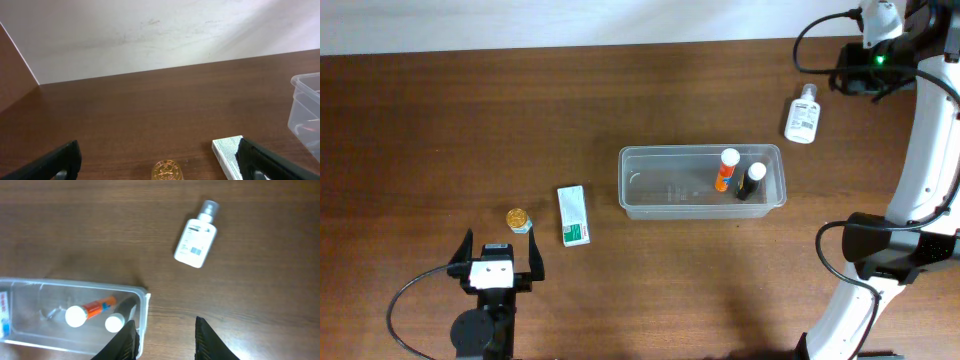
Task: Pack container
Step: 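Lift the white lotion bottle upright with the right gripper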
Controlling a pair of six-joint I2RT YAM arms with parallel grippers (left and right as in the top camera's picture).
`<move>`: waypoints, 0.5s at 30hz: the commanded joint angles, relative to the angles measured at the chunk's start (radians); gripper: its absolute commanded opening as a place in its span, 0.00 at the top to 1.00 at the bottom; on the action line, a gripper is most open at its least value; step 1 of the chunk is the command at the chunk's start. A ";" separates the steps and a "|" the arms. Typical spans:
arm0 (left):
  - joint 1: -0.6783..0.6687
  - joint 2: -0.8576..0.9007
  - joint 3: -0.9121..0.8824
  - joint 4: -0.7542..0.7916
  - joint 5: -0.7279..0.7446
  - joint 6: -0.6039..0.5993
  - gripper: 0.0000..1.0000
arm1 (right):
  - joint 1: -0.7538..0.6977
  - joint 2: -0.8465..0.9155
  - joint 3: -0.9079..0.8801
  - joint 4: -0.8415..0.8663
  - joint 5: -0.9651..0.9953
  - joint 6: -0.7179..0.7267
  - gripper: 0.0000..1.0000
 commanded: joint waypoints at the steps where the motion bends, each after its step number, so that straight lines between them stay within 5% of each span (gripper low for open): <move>1: 0.004 -0.008 -0.003 -0.002 0.011 0.013 0.01 | -0.019 -0.023 -0.003 -0.005 0.058 0.042 0.70; 15: 0.004 -0.008 -0.003 -0.002 0.011 0.013 0.01 | -0.027 0.129 -0.006 0.154 0.050 0.106 0.56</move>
